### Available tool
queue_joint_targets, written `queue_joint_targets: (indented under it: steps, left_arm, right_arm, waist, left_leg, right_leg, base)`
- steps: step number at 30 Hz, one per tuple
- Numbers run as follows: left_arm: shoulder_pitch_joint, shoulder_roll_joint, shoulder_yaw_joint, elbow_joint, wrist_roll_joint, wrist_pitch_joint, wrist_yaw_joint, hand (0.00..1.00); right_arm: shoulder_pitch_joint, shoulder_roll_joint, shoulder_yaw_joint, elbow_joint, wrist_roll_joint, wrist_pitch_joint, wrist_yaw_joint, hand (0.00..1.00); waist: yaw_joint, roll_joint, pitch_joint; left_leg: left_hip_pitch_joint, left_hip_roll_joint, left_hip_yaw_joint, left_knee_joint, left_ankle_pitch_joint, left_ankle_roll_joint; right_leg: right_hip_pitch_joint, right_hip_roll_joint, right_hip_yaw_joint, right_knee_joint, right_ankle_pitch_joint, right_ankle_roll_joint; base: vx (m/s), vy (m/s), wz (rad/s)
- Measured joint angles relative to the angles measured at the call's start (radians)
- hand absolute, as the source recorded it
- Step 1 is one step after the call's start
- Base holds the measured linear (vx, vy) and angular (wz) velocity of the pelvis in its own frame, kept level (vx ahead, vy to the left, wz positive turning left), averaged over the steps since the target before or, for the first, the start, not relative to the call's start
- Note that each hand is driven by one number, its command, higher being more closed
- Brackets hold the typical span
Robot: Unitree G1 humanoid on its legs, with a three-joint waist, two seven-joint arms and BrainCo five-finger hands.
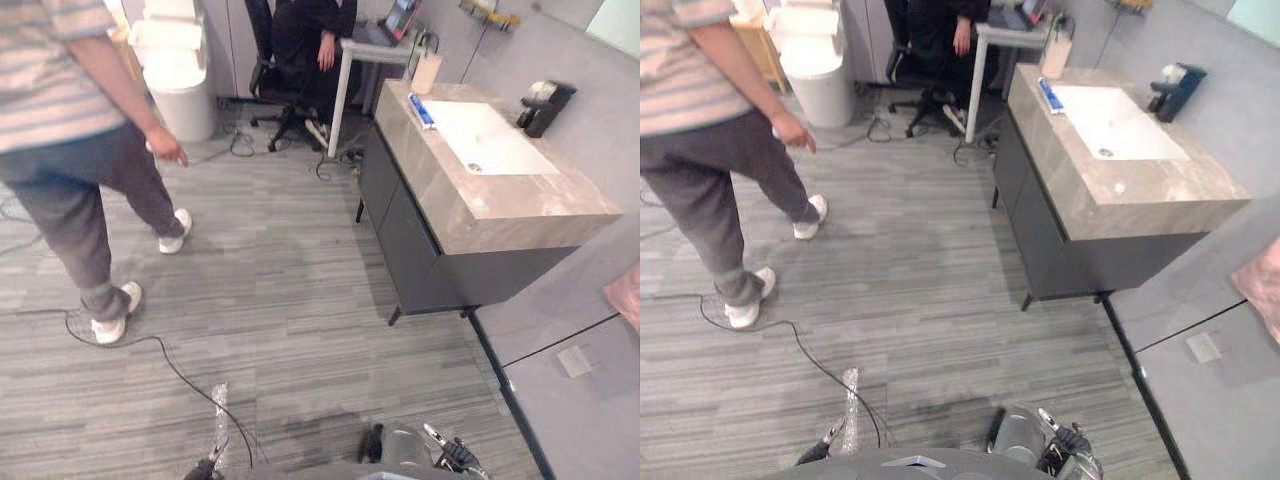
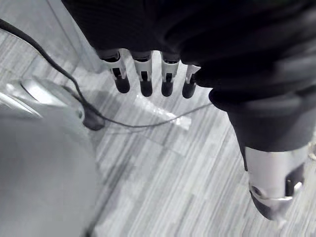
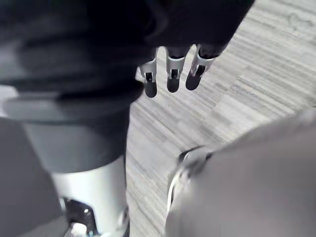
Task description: Organize washtable
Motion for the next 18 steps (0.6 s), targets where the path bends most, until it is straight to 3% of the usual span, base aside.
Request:
queue_joint_targets:
  steps: [1, 2, 3, 4, 5, 6, 7, 8, 9, 12, 14, 15, 16, 17, 18]
  left_arm:
    - [-0.016, -0.011, -0.015, -0.004, 0.032, -0.002, -0.008, 0.0]
    - [-0.019, -0.052, -0.011, -0.021, 0.058, -0.002, -0.013, 0.0]
    - [-0.011, -0.087, 0.014, -0.024, 0.079, -0.001, -0.017, 0.0]
    - [-0.007, -0.105, 0.029, -0.051, 0.088, -0.003, -0.024, 0.0]
    - [-0.005, -0.119, 0.058, -0.066, 0.09, -0.001, -0.029, 0.0]
    - [0.01, -0.128, 0.078, -0.076, 0.091, 0.001, -0.03, 0.0]
    - [0.018, -0.133, 0.09, -0.083, 0.092, 0.003, -0.032, 0.0]
    - [0.025, -0.128, 0.095, -0.093, 0.087, 0.002, -0.036, 0.0]
    - [0.025, -0.116, 0.094, -0.11, 0.083, -0.003, -0.041, 0.0]
    - [0.025, -0.092, 0.094, -0.128, 0.085, -0.007, -0.046, 0.0]
    - [0.052, -0.089, 0.097, -0.126, 0.088, -0.003, -0.036, 0.0]
    - [0.082, -0.098, 0.096, -0.125, 0.094, -0.002, -0.026, 0.0]
    - [0.098, -0.102, 0.095, -0.12, 0.095, -0.002, -0.024, 0.0]
    - [0.112, -0.099, 0.104, -0.079, 0.095, 0.001, -0.019, 0.0]
    - [0.121, -0.093, 0.116, -0.059, 0.095, 0.005, -0.016, 0.0]
  right_arm:
    - [0.018, 0.001, -0.047, 0.023, 0.0, 0.02, -0.002, 0.0]
    - [0.062, -0.005, -0.072, 0.014, 0.001, 0.034, -0.002, 0.0]
    - [0.088, -0.017, -0.096, -0.001, -0.001, 0.037, 0.0, 0.0]
    - [0.089, -0.018, -0.107, -0.008, -0.001, 0.038, 0.002, 0.0]
    - [0.073, -0.019, -0.112, -0.02, -0.006, 0.039, 0.002, 0.0]
    - [0.059, -0.021, -0.084, -0.05, -0.007, 0.039, 0.001, 0.0]
    - [0.057, -0.027, -0.06, -0.06, -0.018, 0.034, -0.002, 0.0]
    - [0.057, -0.031, -0.031, -0.078, -0.018, 0.035, -0.005, 0.0]
    - [0.04, -0.028, 0.009, -0.086, -0.018, 0.035, -0.009, 0.0]
    - [-0.057, -0.027, 0.108, -0.093, -0.016, 0.031, -0.01, 0.0]
    - [-0.14, -0.006, 0.131, -0.103, -0.008, 0.012, -0.009, 0.0]
    - [-0.14, 0.007, 0.147, -0.154, -0.004, -0.006, -0.009, 0.0]
    - [-0.139, 0.004, 0.153, -0.163, -0.004, -0.015, -0.008, 0.0]
    - [-0.13, 0.016, 0.16, -0.161, -0.004, -0.023, -0.008, 0.0]
    - [-0.118, 0.02, 0.16, -0.16, -0.004, -0.024, -0.008, 0.0]
  waist:
    - [-0.017, 0.005, 0.003]
    - [-0.038, 0.054, -0.012]
    - [-0.049, 0.107, -0.031]
    - [-0.044, 0.124, -0.031]
    - [-0.035, 0.144, -0.02]
    - [-0.027, 0.145, -0.014]
    - [-0.018, 0.155, -0.003]
    - [0.002, 0.151, 0.009]
    - [0.025, 0.133, 0.008]
    - [0.059, 0.114, 0.014]
    - [0.076, 0.103, 0.025]
    - [0.084, 0.108, 0.022]
    - [0.091, 0.113, 0.019]
    - [0.101, 0.104, 0.007]
    - [0.097, 0.094, 0.0]
  left_leg:
    - [0.026, -0.002, -0.037, 0.006, -0.036, 0.002]
    - [0.065, 0.05, -0.076, 0.01, -0.083, 0.002]
    - [0.017, 0.09, -0.076, 0.176, -0.103, -0.05]
    - [-0.072, 0.098, -0.056, 0.4, -0.091, -0.076]
    - [-0.191, 0.114, -0.057, 0.684, 0.037, -0.156]
    - [-0.275, 0.132, -0.041, 0.904, 0.188, -0.207]
    - [-0.315, 0.15, -0.015, 1.019, 0.198, -0.199]
    - [-0.376, 0.177, 0.057, 1.148, 0.179, -0.159]
    - [-0.439, 0.185, 0.141, 1.175, 0.148, -0.121]
    - [-0.571, 0.187, 0.273, 0.987, 0.102, -0.074]
    - [-0.583, 0.145, 0.354, 0.52, 0.122, -0.067]
    - [-0.553, 0.105, 0.368, 0.208, 0.197, -0.077]
    - [-0.557, 0.098, 0.361, 0.177, 0.216, -0.075]
    - [-0.56, 0.072, 0.357, 0.246, 0.283, -0.037]
    - [-0.552, 0.054, 0.353, 0.257, 0.297, -0.016]
  right_leg:
    - [-0.02, 0.007, 0.076, 0.053, -0.004, -0.013]
    - [-0.05, 0.058, 0.119, 0.21, -0.025, -0.087]
    - [-0.038, 0.089, 0.091, 0.267, -0.062, -0.098]
    - [-0.009, 0.11, 0.081, 0.261, -0.092, -0.107]
    - [0.064, 0.144, 0.066, 0.225, -0.117, -0.123]
    - [0.132, 0.181, 0.068, 0.197, -0.139, -0.153]
    - [0.186, 0.204, 0.071, 0.174, -0.155, -0.17]
    - [0.282, 0.229, 0.088, 0.126, -0.173, -0.187]
    - [0.36, 0.234, 0.11, 0.066, -0.179, -0.19]
    - [0.472, 0.231, 0.16, -0.045, -0.172, -0.177]
    - [0.558, 0.201, 0.189, -0.108, -0.19, -0.14]
    - [0.622, 0.181, 0.199, -0.145, -0.22, -0.112]
    - [0.648, 0.176, 0.208, -0.151, -0.237, -0.109]
    - [0.684, 0.145, 0.211, -0.128, -0.276, -0.125]
    - [0.68, 0.131, 0.214, -0.089, -0.281, -0.128]
  base:
    - [0.45, -0.464, 1.12]
    - [0.74, -0.6, 1.33]
    - [0.79, -0.566, 0.96]
    - [0.67, -0.472, 0.37]
    - [0.55, -0.412, -0.21]
    - [0.49, -0.356, -0.3]
    - [0.52, -0.32, -0.38]
    - [0.54, -0.301, -0.44]
    - [0.41, -0.214, -0.47]
    - [-0.05, 0.011, -0.59]
    - [0.12, 0.053, -0.64]
    - [0.5, 0.05, -0.47]
    - [0.71, 0.088, -0.54]
    - [0.5, 0.076, -0.34]
    - [0.69, 0.13, -0.12]
